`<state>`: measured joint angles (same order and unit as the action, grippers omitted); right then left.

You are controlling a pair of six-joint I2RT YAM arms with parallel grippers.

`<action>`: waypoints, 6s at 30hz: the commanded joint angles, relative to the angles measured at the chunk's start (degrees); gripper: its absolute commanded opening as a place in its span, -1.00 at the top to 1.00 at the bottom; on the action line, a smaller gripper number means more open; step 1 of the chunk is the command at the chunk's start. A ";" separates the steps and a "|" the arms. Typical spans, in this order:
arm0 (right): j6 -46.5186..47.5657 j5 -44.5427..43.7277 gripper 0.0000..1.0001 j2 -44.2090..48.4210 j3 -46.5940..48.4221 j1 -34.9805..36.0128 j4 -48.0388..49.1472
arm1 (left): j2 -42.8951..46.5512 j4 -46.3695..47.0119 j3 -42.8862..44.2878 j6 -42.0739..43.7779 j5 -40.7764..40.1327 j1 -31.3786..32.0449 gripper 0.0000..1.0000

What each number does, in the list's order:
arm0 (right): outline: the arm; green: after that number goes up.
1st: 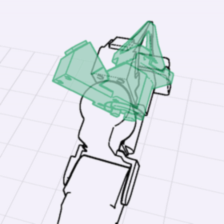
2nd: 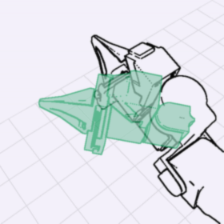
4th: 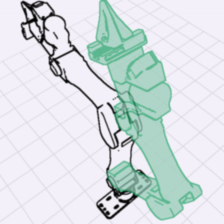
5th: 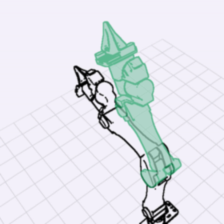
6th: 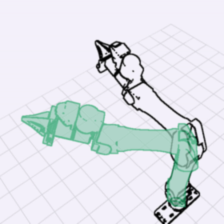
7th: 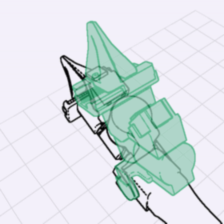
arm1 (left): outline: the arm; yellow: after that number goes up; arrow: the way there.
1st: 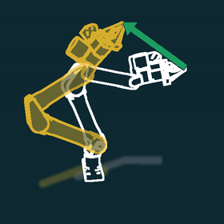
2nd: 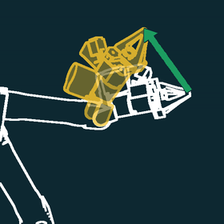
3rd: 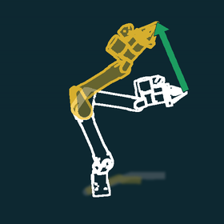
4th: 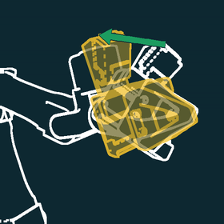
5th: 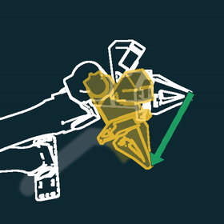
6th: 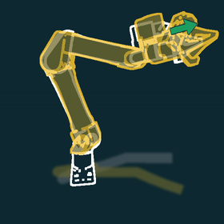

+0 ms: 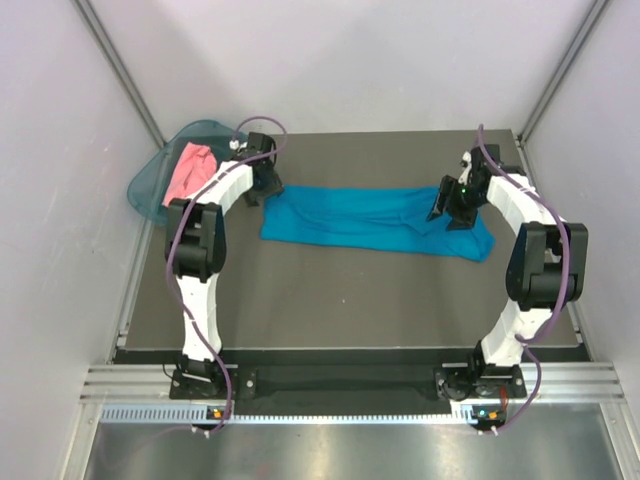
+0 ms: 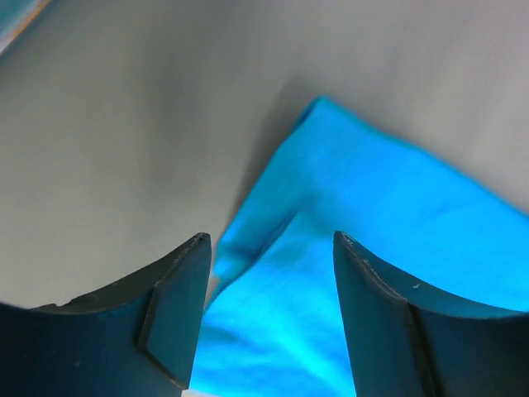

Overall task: Fold and stack the t-shirts
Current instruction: Fold the tshirt

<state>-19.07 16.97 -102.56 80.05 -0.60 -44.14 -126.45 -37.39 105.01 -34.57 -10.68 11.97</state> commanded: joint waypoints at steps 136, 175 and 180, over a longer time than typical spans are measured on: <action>5.89 -6.08 0.04 4.48 -14.48 -11.18 12.68 | 18.18 4.87 -29.95 8.81 19.38 -0.01 0.44; 4.74 -21.02 0.85 -1.67 -8.51 -15.31 2.30 | 31.09 -0.93 -33.21 10.05 3.65 -0.10 0.04; 4.74 -20.13 0.85 -2.20 -7.02 -15.31 2.04 | 26.45 -2.07 -31.01 9.35 8.20 -1.33 -0.12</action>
<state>-15.35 -1.69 -104.57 69.89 -14.87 -41.63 -97.78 -38.15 72.14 -25.12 -3.90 11.55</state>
